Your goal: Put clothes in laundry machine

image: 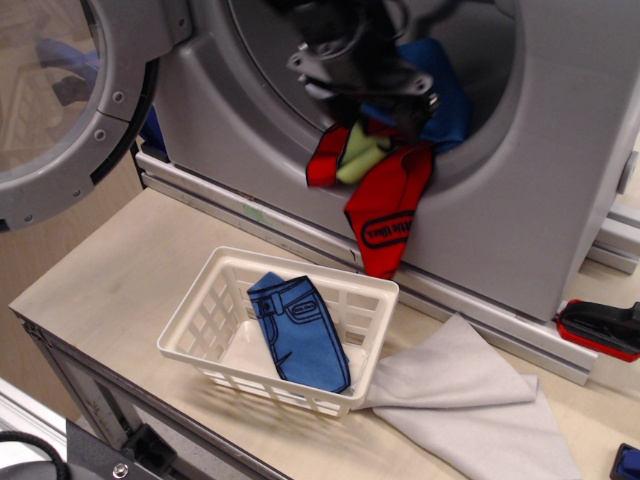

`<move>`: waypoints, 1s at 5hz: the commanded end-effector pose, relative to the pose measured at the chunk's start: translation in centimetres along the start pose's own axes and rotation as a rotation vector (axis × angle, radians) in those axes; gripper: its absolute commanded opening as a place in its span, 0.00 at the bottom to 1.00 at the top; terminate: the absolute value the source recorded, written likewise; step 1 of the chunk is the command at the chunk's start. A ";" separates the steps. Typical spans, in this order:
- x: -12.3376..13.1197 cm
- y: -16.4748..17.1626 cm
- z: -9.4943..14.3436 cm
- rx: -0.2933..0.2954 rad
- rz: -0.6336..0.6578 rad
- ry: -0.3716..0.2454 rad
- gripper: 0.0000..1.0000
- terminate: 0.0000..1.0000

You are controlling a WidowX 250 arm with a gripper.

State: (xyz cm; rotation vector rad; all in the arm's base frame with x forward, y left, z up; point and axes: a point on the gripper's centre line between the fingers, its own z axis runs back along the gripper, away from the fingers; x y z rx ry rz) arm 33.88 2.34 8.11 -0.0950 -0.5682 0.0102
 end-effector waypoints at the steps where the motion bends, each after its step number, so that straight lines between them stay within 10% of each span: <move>1: -3.5 1.2 5.2 -0.023 -0.068 0.014 1.00 0.00; 4: -5.0 2.4 8.1 -0.031 -0.058 0.162 1.00 0.00; 5: -5.0 2.4 8.1 -0.031 -0.058 0.162 1.00 1.00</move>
